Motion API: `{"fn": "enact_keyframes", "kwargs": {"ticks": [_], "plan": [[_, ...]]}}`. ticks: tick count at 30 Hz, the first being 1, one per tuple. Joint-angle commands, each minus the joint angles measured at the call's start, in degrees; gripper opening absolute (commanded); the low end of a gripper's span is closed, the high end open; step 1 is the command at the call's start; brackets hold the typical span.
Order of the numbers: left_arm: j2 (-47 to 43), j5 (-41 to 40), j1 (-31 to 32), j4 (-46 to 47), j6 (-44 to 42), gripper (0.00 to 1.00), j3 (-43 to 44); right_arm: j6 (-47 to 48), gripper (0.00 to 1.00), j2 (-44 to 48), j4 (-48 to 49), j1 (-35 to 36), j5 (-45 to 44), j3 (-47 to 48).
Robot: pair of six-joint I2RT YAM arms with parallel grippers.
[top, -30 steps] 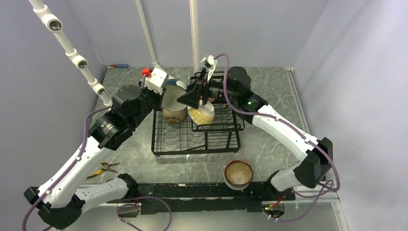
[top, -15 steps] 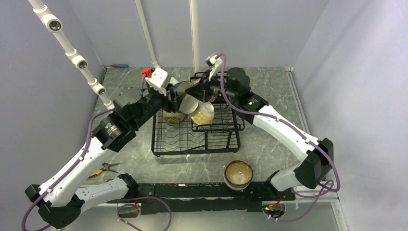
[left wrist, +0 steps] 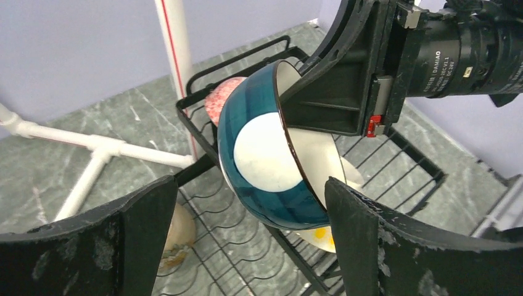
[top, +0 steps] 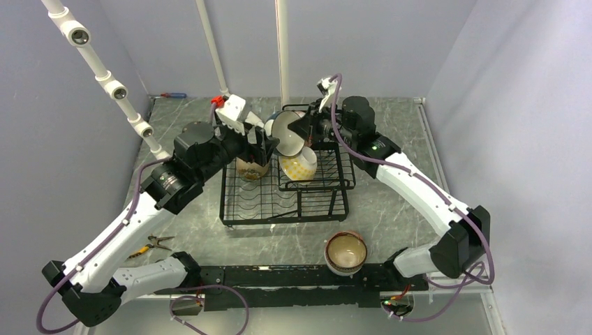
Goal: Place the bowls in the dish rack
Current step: Place the bowl in the dish rack.
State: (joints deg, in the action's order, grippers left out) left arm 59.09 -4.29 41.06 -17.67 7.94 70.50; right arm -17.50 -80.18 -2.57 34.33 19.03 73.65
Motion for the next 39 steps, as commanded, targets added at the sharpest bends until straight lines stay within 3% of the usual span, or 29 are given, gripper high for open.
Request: {"fn": "enact_keyframes", "kwargs": {"ticks": [1,9,19,22,25,29,34,39], "plan": [[-1.0,3.58,-0.21,0.6,7.91,0.94,2.54,0.23,0.0,5.36,7.99,0.31,1.32,0.71],[0.81,7.1,-0.19,-2.49,20.48,0.94,3.82,-0.1,0.0,6.9,11.28,0.42,8.0,0.45],[5.54,13.7,-0.31,-1.41,24.31,0.84,6.78,-1.22,0.0,6.88,12.23,0.78,11.9,0.76],[6.49,13.53,-0.3,-2.02,24.44,0.71,7.44,-0.89,0.0,7.17,11.94,0.74,11.47,0.47],[6.01,12.3,-0.28,-1.9,24.44,0.49,7.1,-0.05,0.0,7.47,11.24,0.81,10.21,0.21],[5.42,11.52,-0.28,-1.7,23.55,0.04,6.5,0.42,0.0,7.5,11.4,0.76,9.45,-0.11],[3.68,8.66,-0.29,0.21,20.77,0.03,4.29,0.35,0.31,7.71,12.06,0.7,9.22,-0.55],[-0.94,4.39,-0.28,6.48,16.37,0.03,-1.88,0.36,0.51,8.02,12.23,0.78,9.19,-0.91]]}}
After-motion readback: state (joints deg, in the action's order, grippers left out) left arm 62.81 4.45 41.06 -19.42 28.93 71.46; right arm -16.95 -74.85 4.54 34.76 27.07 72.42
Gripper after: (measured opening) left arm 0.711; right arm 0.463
